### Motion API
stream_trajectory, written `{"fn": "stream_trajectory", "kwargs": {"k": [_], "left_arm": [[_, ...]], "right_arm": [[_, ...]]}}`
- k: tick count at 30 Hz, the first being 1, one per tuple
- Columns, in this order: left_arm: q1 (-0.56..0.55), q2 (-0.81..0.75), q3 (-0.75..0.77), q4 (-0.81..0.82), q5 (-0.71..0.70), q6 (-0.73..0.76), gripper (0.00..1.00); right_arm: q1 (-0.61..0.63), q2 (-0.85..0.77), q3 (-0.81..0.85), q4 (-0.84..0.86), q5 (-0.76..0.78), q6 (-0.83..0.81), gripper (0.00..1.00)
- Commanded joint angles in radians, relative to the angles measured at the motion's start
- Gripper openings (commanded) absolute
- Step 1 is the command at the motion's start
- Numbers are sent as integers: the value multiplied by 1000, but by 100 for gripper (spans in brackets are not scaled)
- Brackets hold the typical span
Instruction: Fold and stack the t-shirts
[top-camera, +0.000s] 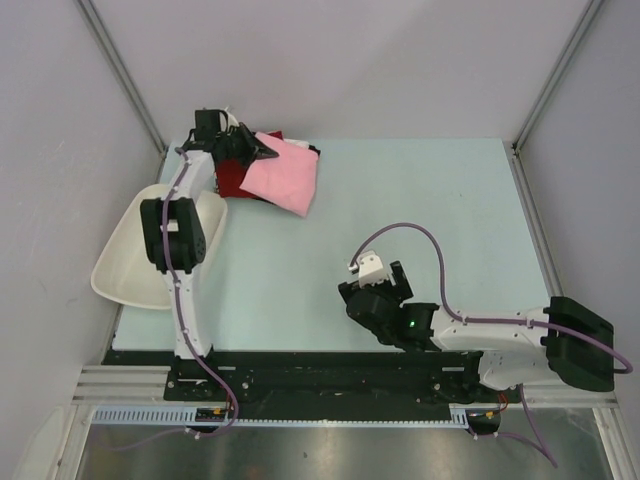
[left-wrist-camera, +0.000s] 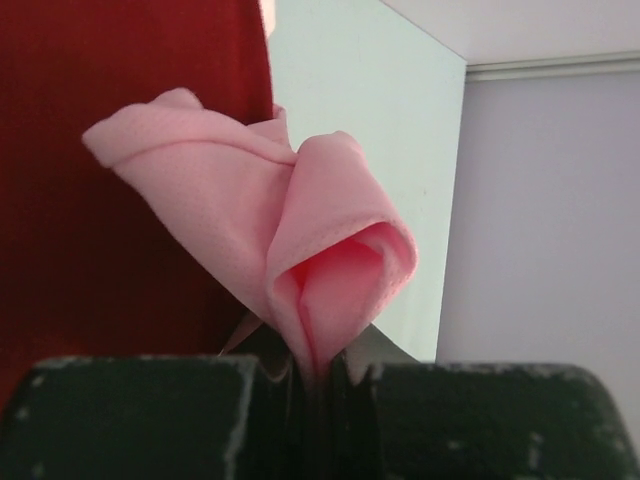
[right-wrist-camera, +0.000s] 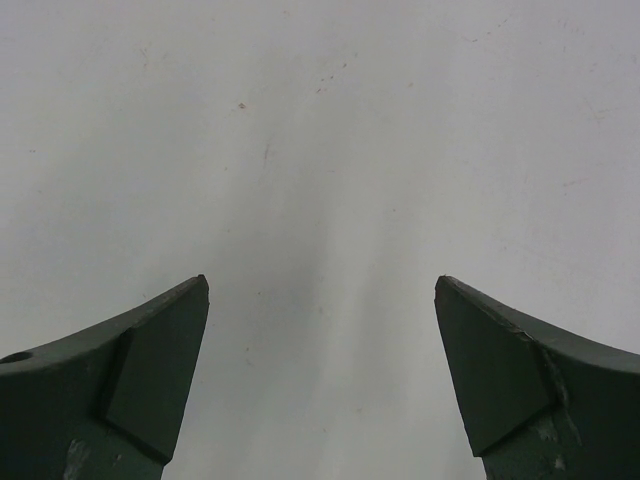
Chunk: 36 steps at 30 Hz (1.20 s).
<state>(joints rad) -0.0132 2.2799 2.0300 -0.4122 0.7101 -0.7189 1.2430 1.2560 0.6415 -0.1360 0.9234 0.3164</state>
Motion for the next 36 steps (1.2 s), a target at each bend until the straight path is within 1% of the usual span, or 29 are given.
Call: {"fn": "stream_trajectory", "kwargs": {"k": [1,2,5,9,11,13,15,21,23,25,28,30,36], "left_arm": [[10,-160,-71,225,117,-56,0],[42,-163,-71,237,117,-56,0],[62,-177,-60,250,118,-60,0],[70,-187,-62,263,74,-82,0],[70,-194,-80,271,17,-89,0],[73,-221,-143,337,-24,-122,0],[76,-234,-174,369,-76,-152,0],[75,-230,-171,400,-132,-154,0],[73,-232,-189,409,-136,-151,0],[78,-253,-244,472,-164,-162,0],[97,-264,-327,570,-167,-211,1],[107,-244,-330,576,-161,-218,4],[139,-195,-314,605,-156,-217,8]], "right_arm": [[13,19,1,41,-6,43,100],[13,23,1,44,-6,44,100],[22,29,1,47,-9,47,100],[27,39,1,53,-14,49,100],[32,40,3,49,-12,53,100],[33,40,3,44,-12,55,100],[35,40,3,35,-11,61,100],[36,42,1,27,-6,55,100],[35,48,3,38,-11,44,100],[35,59,3,39,-11,43,99],[35,68,3,42,-15,41,100],[36,72,3,41,-17,43,100],[35,83,1,33,-26,43,100]]}}
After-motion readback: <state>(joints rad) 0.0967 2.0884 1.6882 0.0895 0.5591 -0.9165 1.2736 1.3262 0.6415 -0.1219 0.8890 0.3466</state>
